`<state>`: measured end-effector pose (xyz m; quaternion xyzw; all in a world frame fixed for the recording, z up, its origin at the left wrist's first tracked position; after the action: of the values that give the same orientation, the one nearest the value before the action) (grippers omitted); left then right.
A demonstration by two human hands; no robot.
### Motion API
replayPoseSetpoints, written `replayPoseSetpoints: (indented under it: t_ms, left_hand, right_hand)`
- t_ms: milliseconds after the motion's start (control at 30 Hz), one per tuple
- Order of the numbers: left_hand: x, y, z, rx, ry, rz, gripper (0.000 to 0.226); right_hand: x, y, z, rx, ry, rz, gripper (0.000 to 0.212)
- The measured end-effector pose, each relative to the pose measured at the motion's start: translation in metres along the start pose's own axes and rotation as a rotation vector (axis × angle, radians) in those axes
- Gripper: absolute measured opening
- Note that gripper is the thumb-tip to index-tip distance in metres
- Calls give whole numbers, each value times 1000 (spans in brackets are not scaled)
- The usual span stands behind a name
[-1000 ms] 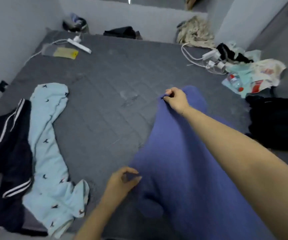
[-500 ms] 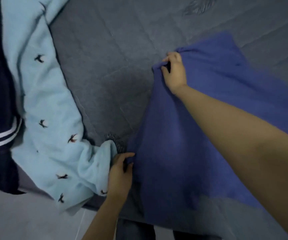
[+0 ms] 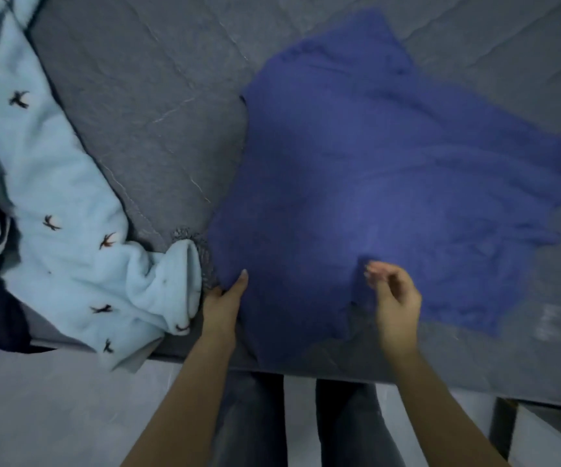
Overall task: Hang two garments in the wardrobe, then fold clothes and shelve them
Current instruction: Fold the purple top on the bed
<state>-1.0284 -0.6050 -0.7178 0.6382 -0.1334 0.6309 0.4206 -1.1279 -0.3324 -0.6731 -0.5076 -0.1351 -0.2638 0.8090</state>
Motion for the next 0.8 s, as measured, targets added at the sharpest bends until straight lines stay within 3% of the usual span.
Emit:
replayPoseSetpoints:
  t_ms: [67,167,233,367,467,600,733,800]
  left_hand:
    - [2,-3,-2,-35,12,-11,33]
    - [5,-5,1,-44,58,-91,20]
    - [5,-8,2,-39,48,-130,17]
    - [5,-18,-11,-22,-56,-161,37]
    - [3,-23,-13,-60,-13,-189,30]
    - [10,-17,5,-80,52,-279,33]
    - [26,-16,18,-171,46,-399,29]
    - [27,-23,22,-163,70,-402,24]
  right_hand:
    - [20,47,41,-103,50,-179,20]
    - [39,119,71,-363,63,-632,21]
    - [38,140,75,-537,34,-799,38]
    - [-3,126,81,-907,126,-729,35]
    - [-39,109,99,-1075,207,-651,44]
    - [-69,108,139,-872,266,-655,43]
    - [-35,134,198,-550,577,-650,50]
    - [-14,154,216,-438,626,-660,50]
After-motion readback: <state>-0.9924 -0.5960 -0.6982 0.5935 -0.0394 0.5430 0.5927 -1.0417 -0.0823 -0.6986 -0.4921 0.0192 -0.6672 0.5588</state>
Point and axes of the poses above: each hand's wrist, its own x-axis away from the middle knuckle, its own z-axis out of the back of the hand, y = z × x, the point moved 7 cm from there along -x, towards the middle knuckle, and after that the axes turned 7 degrees about x, right-handed, at the moved point
